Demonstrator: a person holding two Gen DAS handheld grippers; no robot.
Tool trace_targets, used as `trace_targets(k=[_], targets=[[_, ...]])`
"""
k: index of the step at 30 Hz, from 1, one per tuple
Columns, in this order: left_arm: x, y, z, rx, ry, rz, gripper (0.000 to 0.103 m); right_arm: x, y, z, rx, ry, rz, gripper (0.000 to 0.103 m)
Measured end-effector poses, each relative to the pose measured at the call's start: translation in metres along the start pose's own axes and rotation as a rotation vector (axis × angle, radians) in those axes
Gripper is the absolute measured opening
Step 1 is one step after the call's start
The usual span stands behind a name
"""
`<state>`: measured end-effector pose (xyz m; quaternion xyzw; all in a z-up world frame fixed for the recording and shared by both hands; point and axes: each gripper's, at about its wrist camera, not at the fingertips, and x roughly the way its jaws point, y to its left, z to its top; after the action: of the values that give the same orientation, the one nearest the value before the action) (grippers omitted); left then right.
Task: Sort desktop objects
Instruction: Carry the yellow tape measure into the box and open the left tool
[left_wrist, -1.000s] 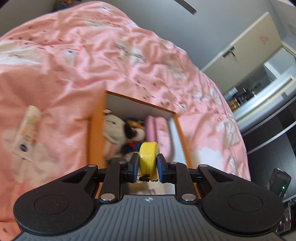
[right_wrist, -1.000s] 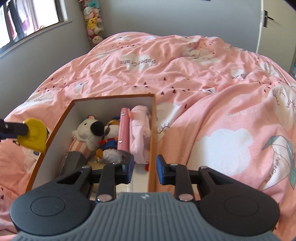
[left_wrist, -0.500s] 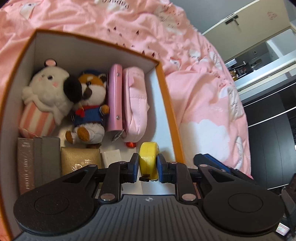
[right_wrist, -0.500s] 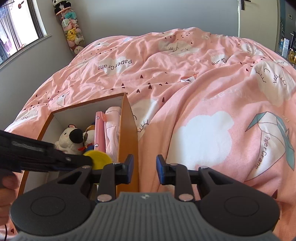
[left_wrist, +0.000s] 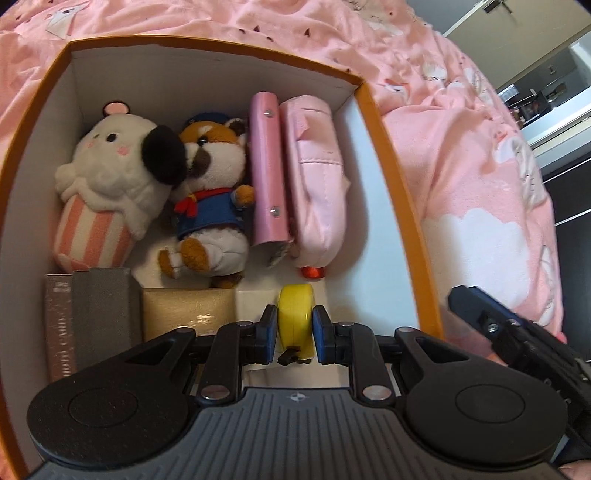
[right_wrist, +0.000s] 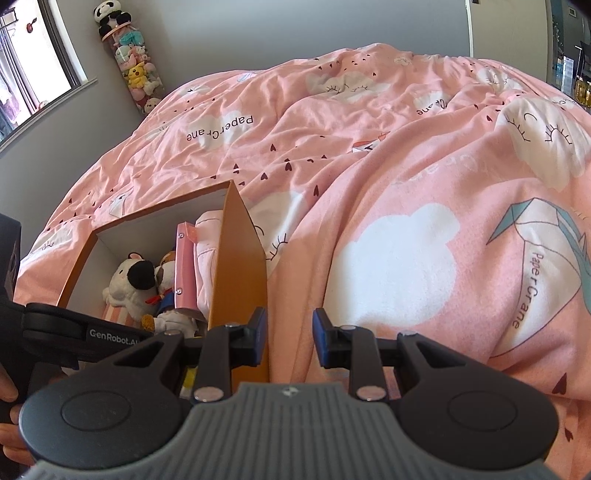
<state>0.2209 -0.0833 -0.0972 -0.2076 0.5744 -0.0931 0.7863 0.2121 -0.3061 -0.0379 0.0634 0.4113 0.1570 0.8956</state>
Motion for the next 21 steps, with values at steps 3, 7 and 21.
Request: trace_targets(k=[3,7,21], targets=[[0.006,0.001,0.004,-0.034,0.023,-0.057,0.022,0.002,0.001,0.000,-0.003,0.003,0.004,0.029],[0.015,0.001,0.004,-0.044,0.027,-0.050,0.022,0.002,-0.001,-0.001,0.002,0.003,0.001,0.029],[-0.001,0.006,0.003,-0.037,0.027,-0.048,0.022,-0.004,0.005,-0.002,-0.018,-0.003,-0.010,0.029]])
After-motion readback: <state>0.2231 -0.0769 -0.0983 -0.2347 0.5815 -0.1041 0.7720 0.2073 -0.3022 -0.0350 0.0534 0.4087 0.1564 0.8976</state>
